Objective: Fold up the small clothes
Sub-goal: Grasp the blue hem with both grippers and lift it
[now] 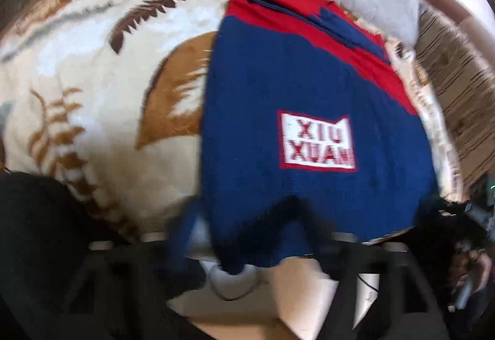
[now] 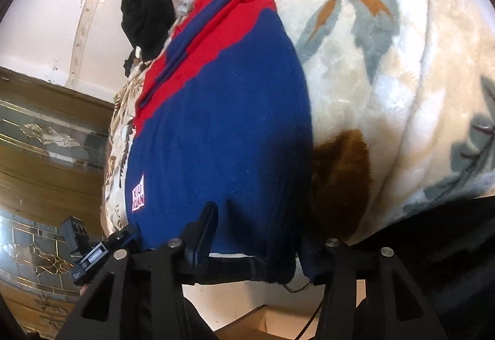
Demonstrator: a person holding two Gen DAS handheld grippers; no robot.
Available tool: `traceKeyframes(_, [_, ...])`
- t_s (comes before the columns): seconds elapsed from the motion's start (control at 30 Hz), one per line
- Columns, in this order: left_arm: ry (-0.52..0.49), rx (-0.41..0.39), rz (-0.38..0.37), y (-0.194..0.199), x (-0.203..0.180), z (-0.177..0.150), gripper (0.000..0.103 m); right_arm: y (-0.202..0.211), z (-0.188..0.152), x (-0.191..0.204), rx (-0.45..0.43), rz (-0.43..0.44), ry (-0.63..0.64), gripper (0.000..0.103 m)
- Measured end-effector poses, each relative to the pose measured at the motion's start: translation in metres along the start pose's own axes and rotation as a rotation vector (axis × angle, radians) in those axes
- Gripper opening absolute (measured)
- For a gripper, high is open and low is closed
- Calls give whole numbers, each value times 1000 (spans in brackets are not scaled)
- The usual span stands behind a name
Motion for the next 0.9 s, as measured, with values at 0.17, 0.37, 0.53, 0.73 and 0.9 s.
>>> traceKeyframes(0.17, [80,-140,-166,53,4,17,7,43,8,12,-56,69,22,6])
traceKeyframes(0.37, [135,-82,-136,33,17,17,7,36,21,-5,-35,101,-52,8])
traceKeyframes(0.53, [172,-33,-110,12,20,5,21,11,13,-19,16,64,-93,12])
traceKeyframes(0.73, [113,-19,-80,7,8,7,7,2,17,-14,50,64,-81,15])
traceKeyframes(0.9, [87,-199,-163,62,-2,24,7,50,33,16,-43,132,-19,6])
Point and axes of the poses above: each gripper's, at about its wrist camera, not at the fingertips, and y roughly against the way its jaws point, x to its left, z to its top, the point moved 3 cm from there along -y, roughly the way its jaws point, and after that the axes turned 8 degrees about -z, right-handed, at the moved point
